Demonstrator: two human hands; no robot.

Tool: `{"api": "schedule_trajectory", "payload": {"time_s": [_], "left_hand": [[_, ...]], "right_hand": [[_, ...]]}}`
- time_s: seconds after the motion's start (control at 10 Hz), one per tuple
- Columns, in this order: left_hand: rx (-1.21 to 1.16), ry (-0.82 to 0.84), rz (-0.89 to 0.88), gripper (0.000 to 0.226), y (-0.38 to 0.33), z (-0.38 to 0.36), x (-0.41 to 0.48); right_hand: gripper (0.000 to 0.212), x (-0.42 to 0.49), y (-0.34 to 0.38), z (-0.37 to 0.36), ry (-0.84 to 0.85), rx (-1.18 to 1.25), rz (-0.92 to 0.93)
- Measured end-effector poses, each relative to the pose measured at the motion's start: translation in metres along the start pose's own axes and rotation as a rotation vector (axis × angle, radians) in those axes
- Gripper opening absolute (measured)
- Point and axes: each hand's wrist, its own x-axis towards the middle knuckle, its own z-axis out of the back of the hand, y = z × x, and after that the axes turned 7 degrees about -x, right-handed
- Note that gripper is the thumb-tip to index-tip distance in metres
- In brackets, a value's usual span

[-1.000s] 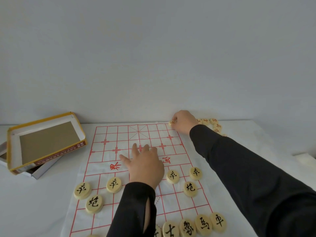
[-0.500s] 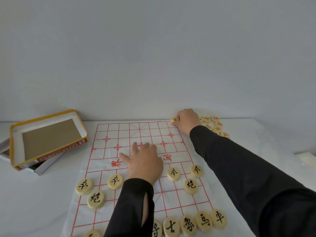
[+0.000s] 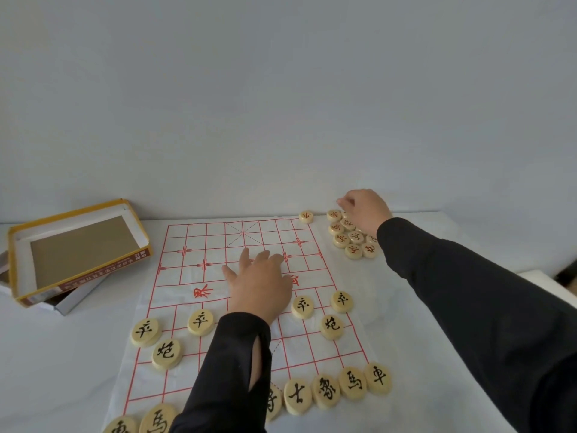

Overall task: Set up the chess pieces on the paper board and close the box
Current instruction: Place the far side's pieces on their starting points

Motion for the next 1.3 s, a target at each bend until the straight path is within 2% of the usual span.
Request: {"api": "schedule_trajectory", "payload": {"time_s": [0.1, 0.2, 0.3, 0.7, 0.9, 1.1, 1.3], "left_hand": [[-0.007, -0.012, -0.014, 0.045, -0.002, 0.0, 0.0], [-0.019, -0.015, -0.012, 0.044, 0.0, 0.0, 0.001], [-0.04, -0.005, 0.002, 0.044, 0.001, 0.0, 0.002], [-0.049, -0.018, -0.029, 0.044, -0.003, -0.002, 0.0], [-0.059, -0.044, 0.012, 0.045, 0.003, 0.001, 0.005], [-0.072, -0.05, 0.012, 0.045, 0.004, 0.002, 0.007], [-0.089, -0.077, 0.01, 0.045, 0.005, 0.005, 0.008]], "right_hand": [[0.026, -0.008, -0.005, -0.003, 0.116, -0.062, -0.004], [0.031, -0.016, -0.005, -0.007, 0.191, -0.234, -0.009], [0.044, -0.021, -0.001, -0.009, 0.192, -0.336, 0.012], [0.026, -0.024, -0.013, 0.001, 0.098, -0.028, -0.124], [0.023, -0.02, 0.001, -0.009, 0.119, -0.151, -0.188], [0.041, -0.014, 0.023, -0.021, 0.077, -0.527, -0.133], [0.032, -0.01, 0.032, -0.022, 0.053, -0.485, -0.113]]}}
